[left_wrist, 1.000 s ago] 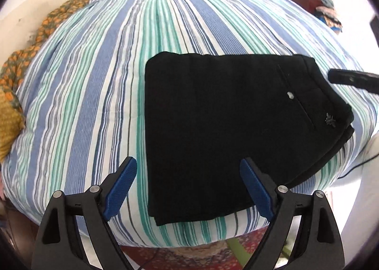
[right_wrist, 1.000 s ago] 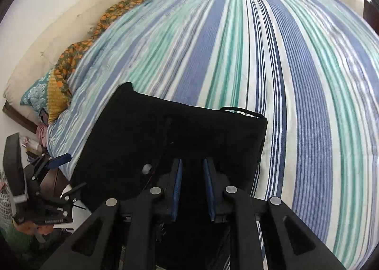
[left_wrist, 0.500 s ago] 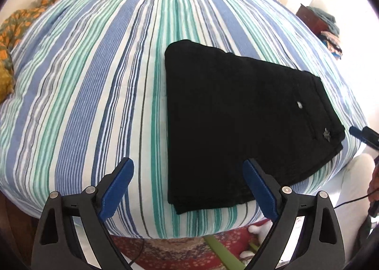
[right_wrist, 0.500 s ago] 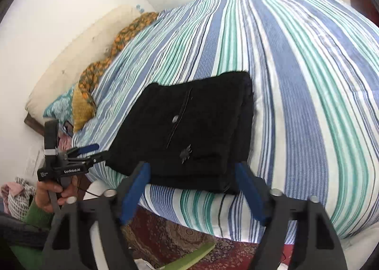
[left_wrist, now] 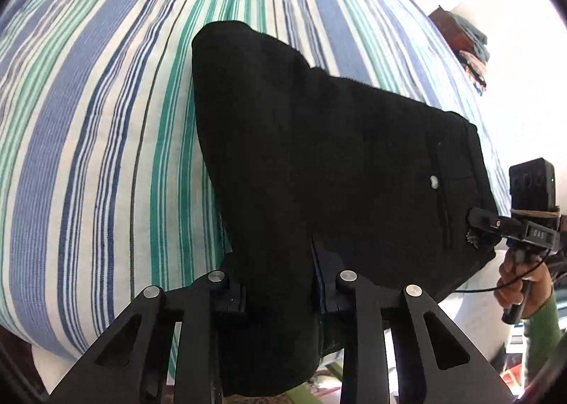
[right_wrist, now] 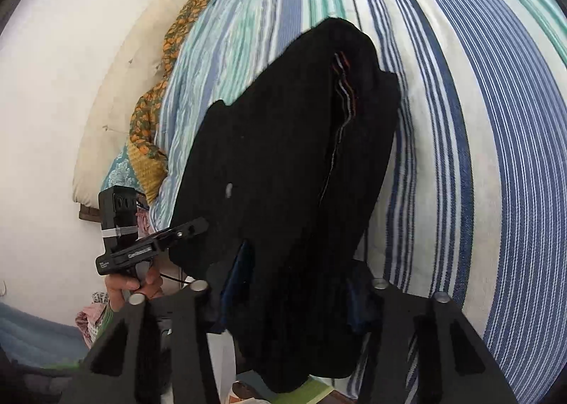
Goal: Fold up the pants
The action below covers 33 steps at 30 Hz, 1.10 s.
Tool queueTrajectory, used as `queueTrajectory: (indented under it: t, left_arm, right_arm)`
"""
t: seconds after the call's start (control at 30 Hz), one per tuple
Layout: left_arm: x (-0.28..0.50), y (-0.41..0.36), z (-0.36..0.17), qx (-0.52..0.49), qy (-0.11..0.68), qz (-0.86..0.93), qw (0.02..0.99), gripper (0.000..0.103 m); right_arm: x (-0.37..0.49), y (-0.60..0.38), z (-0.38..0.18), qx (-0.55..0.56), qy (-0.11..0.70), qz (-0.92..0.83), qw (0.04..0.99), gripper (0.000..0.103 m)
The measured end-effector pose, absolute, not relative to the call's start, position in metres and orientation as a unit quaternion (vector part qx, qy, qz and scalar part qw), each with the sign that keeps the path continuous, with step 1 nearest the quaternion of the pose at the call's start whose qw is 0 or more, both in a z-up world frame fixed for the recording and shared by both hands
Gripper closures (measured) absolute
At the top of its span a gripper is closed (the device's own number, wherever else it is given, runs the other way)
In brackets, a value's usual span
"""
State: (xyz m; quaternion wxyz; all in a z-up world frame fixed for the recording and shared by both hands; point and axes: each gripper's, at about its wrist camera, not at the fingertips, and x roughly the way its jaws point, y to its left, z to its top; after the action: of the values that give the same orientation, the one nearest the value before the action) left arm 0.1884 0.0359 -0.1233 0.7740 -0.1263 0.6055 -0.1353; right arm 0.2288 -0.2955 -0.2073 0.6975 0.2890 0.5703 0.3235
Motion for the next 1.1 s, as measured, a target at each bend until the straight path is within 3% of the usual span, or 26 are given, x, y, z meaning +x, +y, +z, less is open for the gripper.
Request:
queueTrajectory:
  t: [0.23, 0.4, 0.43, 0.47, 0.53, 0.6, 0.7, 0.87, 1.1]
  left_arm:
    - [0.213, 0.042, -0.041, -0.122, 0.521, -0.15, 0.831, 0.078]
    - [0.268, 0.053, -0.021, -0.096, 0.469, -0.128, 0.868, 0.074]
    - [0.277, 0.054, -0.026, -0.079, 0.46, -0.112, 0.877, 0.064]
    - [0.284, 0.053, -0.035, -0.057, 0.453, -0.088, 0.885, 0.047]
    - [0.283, 0.06, -0.056, -0.009, 0.453, -0.01, 0.892, 0.027]
    - [0.264, 0.066, -0.075, 0.009, 0.454, 0.01, 0.891, 0.025]
    - [0.225, 0.063, -0.09, -0.005, 0.452, 0.022, 0.892, 0.012]
    - [0.185, 0.018, -0.075, -0.003, 0.461, 0.016, 0.887, 0.009]
    - [0.156, -0.003, -0.021, 0.024, 0.426, 0.031, 0.904, 0.004]
  right_arm:
    - [0.237, -0.279, -0.132, 0.274, 0.515, 0.379, 0.719, 0.069]
    - [0.289, -0.271, -0.086, 0.255, 0.471, 0.385, 0.752, 0.069]
    - [0.305, -0.271, -0.083, 0.256, 0.466, 0.383, 0.756, 0.068]
    - [0.317, -0.273, -0.083, 0.254, 0.463, 0.378, 0.76, 0.066]
    - [0.337, -0.276, -0.091, 0.212, 0.479, 0.33, 0.785, 0.049]
    - [0.338, -0.281, -0.1, 0.134, 0.505, 0.241, 0.818, 0.031]
    - [0.302, -0.296, -0.102, 0.051, 0.508, 0.158, 0.845, 0.003]
    - [0.217, -0.303, -0.094, -0.009, 0.473, 0.085, 0.877, 0.0]
    - [0.158, -0.266, -0.064, 0.027, 0.433, 0.068, 0.898, 0.0]
